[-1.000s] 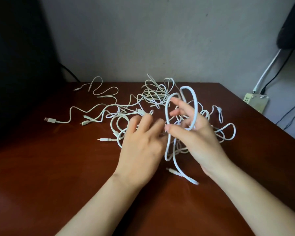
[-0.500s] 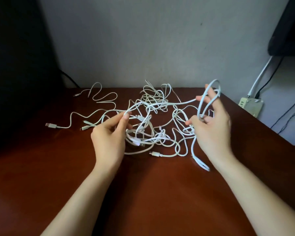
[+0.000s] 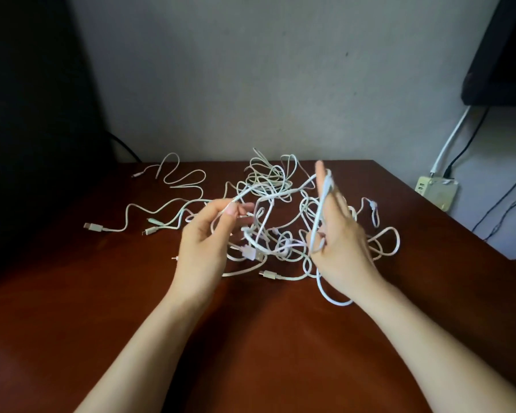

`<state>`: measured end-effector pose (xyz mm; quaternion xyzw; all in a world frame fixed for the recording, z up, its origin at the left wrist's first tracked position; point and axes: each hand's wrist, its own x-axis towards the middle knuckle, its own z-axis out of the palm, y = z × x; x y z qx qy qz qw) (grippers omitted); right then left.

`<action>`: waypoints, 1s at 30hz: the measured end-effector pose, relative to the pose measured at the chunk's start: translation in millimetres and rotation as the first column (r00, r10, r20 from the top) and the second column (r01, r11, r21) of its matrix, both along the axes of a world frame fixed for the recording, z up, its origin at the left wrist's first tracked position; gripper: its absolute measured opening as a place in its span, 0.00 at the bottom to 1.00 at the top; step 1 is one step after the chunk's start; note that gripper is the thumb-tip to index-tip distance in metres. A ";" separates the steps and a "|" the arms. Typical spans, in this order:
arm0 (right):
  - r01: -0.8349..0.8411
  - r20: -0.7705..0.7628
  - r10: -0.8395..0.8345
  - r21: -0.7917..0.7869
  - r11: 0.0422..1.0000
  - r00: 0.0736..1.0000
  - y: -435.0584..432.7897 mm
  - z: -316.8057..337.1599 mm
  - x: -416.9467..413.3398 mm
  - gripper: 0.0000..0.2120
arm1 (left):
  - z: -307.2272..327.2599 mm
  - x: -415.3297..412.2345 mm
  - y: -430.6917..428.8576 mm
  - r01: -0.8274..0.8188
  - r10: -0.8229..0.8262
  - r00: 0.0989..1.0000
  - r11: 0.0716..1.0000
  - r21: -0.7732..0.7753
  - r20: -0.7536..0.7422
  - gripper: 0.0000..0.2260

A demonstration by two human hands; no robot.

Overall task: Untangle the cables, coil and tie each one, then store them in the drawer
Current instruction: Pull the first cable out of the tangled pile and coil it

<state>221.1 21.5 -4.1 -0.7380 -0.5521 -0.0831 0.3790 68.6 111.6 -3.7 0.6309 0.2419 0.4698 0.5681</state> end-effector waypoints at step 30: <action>0.301 -0.521 0.049 0.564 0.769 0.852 -5.3 17.5 19.3 0.13 | -4.0 -40.3 63.6 -0.536 0.698 0.682 0.680 -0.500 0.219 0.10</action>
